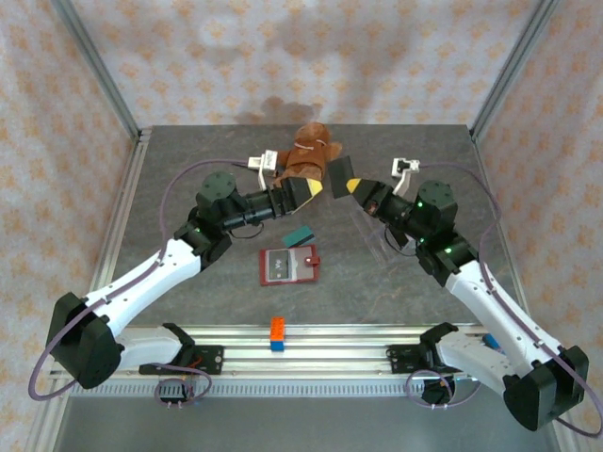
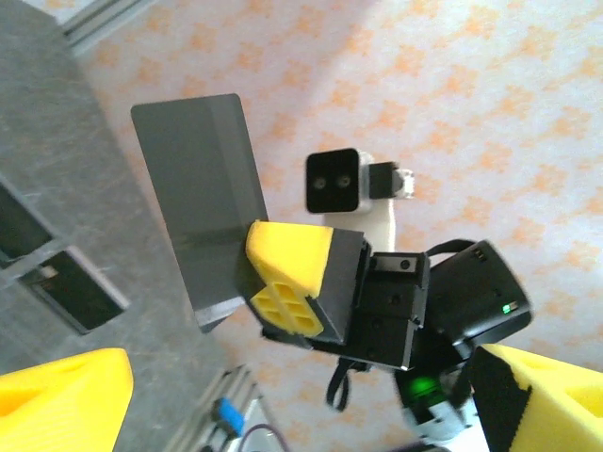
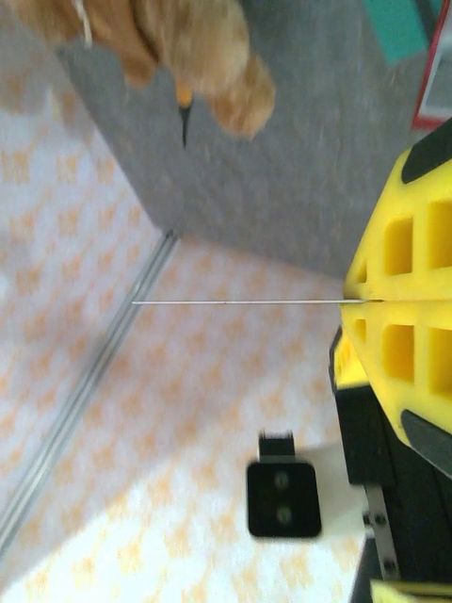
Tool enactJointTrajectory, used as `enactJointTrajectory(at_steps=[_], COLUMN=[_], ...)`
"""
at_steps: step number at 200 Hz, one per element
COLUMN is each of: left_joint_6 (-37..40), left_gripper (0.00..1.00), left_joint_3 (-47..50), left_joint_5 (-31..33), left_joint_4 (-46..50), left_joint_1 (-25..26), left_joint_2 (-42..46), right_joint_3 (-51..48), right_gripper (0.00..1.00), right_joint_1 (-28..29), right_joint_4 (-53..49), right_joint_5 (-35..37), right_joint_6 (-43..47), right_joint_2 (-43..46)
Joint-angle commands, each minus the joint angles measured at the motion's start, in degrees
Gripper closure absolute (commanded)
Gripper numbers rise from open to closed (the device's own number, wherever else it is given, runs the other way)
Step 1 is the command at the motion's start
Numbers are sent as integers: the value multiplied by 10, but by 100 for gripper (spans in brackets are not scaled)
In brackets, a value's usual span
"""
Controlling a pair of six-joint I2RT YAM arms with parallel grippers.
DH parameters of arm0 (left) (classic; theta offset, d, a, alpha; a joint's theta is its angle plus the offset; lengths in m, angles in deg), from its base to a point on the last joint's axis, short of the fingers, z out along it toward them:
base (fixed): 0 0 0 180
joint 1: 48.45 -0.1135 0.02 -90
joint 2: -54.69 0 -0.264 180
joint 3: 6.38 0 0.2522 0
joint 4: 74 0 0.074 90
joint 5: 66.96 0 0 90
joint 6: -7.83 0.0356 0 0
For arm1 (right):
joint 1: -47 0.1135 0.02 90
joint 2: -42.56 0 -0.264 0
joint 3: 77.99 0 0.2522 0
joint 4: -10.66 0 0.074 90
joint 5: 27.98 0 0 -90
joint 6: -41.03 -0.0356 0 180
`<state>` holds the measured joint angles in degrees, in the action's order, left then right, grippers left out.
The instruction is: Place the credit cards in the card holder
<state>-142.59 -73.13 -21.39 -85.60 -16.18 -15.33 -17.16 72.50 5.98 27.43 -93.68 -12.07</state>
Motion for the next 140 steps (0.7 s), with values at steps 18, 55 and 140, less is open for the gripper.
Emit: enactJointTrajectory(at_steps=[18, 55, 140], left_joint_6=[-71, -73, -49], left_gripper=[9, 23, 55], left_joint_3=[10, 11, 25], left_joint_5=[-24, -38, -14], left_joint_4=[-128, -118, -75], left_joint_1=[2, 3, 3], left_joint_2=[3, -1, 29], right_joint_3=[-14, -16, -22], right_gripper=[100, 100, 100], right_joint_1=[42, 78, 91], right_joint_4=[159, 195, 119], right_joint_5=[7, 1, -30], right_joint_6=[-74, -76, -33], right_joint_2=[5, -16, 20])
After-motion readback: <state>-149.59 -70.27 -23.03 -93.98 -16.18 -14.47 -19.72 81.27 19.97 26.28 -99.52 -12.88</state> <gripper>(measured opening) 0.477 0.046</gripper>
